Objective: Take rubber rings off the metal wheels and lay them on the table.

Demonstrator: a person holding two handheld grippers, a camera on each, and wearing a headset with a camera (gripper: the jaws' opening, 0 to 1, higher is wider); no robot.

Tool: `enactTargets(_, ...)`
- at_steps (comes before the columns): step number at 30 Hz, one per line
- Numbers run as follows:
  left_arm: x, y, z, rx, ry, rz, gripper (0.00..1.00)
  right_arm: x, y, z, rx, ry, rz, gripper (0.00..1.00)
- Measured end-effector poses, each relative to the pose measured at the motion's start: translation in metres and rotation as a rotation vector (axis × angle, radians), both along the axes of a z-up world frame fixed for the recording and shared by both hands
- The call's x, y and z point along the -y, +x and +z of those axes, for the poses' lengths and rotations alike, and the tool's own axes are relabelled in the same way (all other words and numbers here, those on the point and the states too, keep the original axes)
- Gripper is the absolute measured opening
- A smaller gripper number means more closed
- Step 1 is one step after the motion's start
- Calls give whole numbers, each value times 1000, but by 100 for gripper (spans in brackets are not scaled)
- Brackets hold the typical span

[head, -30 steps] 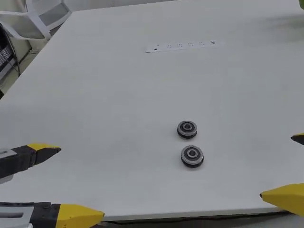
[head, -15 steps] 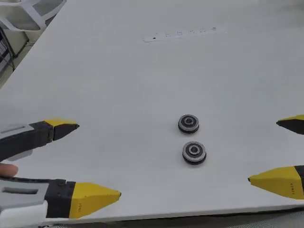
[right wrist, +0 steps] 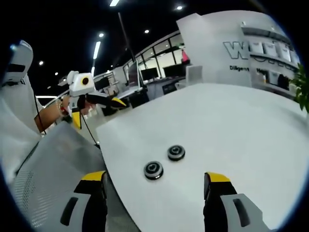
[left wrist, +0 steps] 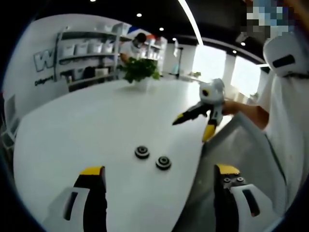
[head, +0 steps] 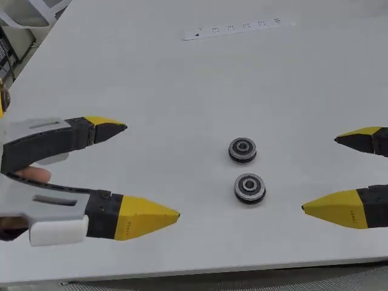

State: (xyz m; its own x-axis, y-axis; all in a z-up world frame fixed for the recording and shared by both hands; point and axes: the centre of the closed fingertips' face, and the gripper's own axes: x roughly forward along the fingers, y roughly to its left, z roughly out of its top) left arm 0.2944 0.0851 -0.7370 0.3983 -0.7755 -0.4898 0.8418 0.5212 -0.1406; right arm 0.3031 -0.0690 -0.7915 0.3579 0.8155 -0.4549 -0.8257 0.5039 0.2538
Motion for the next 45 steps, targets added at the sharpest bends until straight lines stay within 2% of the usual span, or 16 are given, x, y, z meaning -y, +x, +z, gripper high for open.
enactTargets(10, 29, 8, 1, 22, -11, -93, 88, -16, 4, -5, -12, 18, 49, 74)
enactTargets(19, 51, 15, 2, 45, -16, -159, 80, -34, 6, -8, -1, -18, 142, 68)
enactTargets(25, 62, 25, 3, 73, -26, -199, 73, -39, 6, -11, 0, -25, 180, 61)
enactTargets(29, 69, 27, -6, 61, -10, -225, 71, -41, 11, -16, -6, -26, 198, 55)
enactTargets(31, 72, 28, -10, 67, 4, -233, 67, -43, 11, -20, -11, -29, 209, 52)
enactTargets(37, 83, 30, -15, 77, -16, -250, 55, -45, 11, -36, -11, -59, 255, 46)
enactTargets(42, 93, 33, -25, 74, -17, -268, 52, -48, 11, -43, -2, -71, 280, 40)
enactTargets(45, 96, 36, -31, 89, -7, -273, 48, -49, 11, -48, 6, -87, 295, 36)
